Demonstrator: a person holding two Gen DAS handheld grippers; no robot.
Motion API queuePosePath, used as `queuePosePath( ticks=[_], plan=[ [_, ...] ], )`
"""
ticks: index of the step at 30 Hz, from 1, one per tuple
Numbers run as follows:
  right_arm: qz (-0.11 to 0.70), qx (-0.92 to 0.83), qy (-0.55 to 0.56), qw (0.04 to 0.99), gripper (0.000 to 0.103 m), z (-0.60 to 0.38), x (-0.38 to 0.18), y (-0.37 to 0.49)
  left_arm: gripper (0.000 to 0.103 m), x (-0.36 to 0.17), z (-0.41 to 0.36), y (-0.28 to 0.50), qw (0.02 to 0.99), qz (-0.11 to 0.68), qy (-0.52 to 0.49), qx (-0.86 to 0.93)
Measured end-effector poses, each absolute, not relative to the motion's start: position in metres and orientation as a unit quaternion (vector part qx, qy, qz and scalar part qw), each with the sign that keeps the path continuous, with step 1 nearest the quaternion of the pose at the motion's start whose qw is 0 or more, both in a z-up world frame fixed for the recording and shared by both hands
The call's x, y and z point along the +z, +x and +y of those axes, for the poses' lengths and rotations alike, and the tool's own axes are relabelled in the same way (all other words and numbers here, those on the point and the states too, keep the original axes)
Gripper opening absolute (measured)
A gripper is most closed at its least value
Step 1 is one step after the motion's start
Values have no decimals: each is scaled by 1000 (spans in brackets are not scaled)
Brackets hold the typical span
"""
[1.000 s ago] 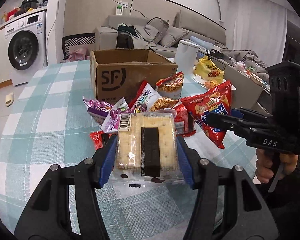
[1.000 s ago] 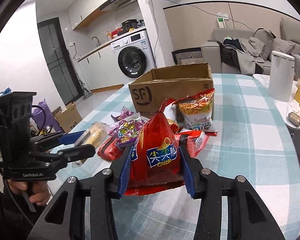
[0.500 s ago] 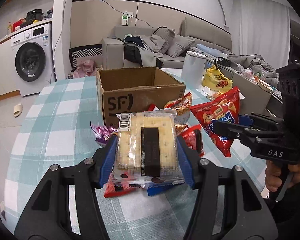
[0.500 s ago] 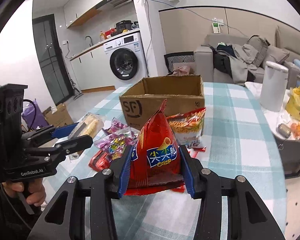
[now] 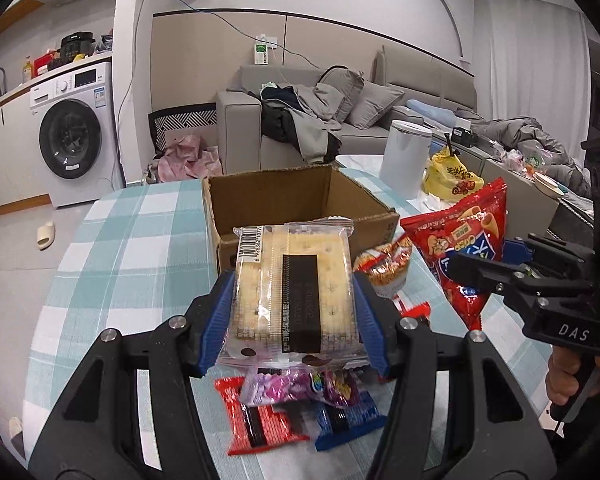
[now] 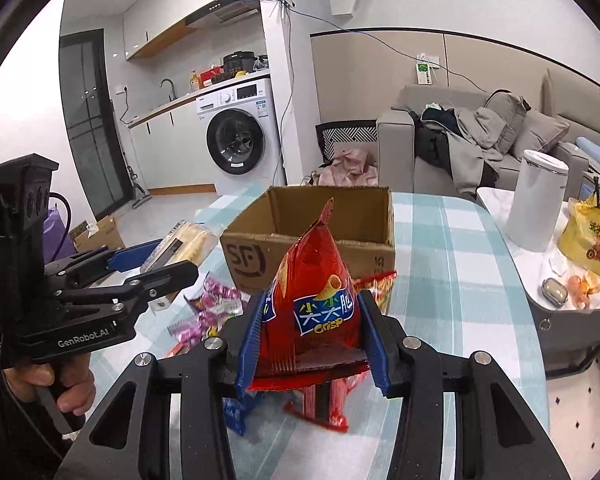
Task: Organize snacks
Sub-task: 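Lift the cracker pack and red chip bag and carry both over the box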
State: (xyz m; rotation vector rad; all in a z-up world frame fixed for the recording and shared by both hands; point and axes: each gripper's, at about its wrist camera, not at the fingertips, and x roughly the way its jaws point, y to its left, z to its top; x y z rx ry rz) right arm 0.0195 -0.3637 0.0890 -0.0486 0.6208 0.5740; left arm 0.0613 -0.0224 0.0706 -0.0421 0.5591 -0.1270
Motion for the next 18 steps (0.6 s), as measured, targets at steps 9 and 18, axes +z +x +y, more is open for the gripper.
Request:
queuePosePath(
  ticks=[9, 18],
  plan=[
    [294, 285, -6, 912, 46, -355, 100, 43, 55, 75, -16, 92, 960, 273, -20, -55],
    [282, 284, 15, 916, 46, -350, 112, 64, 55, 77, -13, 122, 963, 267, -11, -44]
  ],
)
